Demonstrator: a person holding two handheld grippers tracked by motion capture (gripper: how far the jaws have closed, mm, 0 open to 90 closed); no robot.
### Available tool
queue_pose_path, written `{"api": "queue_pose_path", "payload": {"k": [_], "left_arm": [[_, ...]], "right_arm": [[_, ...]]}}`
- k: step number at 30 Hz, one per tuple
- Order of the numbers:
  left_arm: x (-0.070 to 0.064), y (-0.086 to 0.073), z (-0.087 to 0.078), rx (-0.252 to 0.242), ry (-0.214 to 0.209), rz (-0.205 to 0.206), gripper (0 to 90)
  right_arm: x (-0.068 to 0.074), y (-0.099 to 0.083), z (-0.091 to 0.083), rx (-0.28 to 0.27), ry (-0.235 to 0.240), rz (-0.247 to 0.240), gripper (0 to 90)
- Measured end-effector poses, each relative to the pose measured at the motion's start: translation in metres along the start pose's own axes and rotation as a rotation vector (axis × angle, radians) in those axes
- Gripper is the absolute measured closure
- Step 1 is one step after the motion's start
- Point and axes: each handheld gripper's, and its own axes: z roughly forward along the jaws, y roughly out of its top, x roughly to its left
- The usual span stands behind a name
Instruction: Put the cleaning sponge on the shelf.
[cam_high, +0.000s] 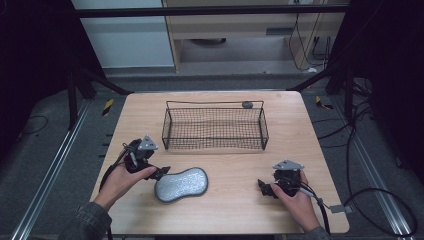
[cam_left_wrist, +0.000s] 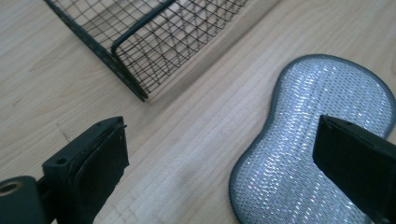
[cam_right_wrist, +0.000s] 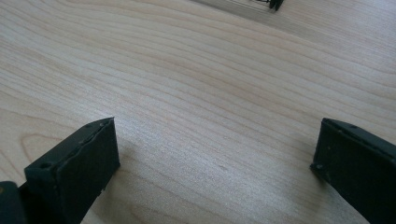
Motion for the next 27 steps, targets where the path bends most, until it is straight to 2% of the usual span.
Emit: {"api": "queue_pose_path", "payload": {"k": [4,5,10,12,21,27], "left_arm": [[-0.005,0.013,-0.002,0.112,0.013,0.101,3.2],[-0.007,0.016,-0.002,0.136,0.005,0.124,3.5],[-0.012,0.027,-0.004,0.189,-0.019,0.186,3.5],[-0.013,0.031,-0.003,0.192,-0.03,0.177,3.5],[-0.022,0.037,0.006,0.268,-0.058,0.225,3.5],[-0.025,0.036,0.012,0.305,-0.075,0.229,3.8]], "right_arm": [[0.0,0.0,0.0,0.001,0.0,-0.001,0.4],[0.0,0.0,0.0,0.001,-0.001,-0.001,0.4],[0.0,0.0,0.0,0.002,0.0,-0.004,0.4],[0.0,0.0,0.0,0.003,0.001,-0.006,0.4],[0.0,0.0,0.0,-0.001,-0.001,0.002,0.6],[0.0,0.0,0.0,-0.001,0.0,0.002,0.6]]}}
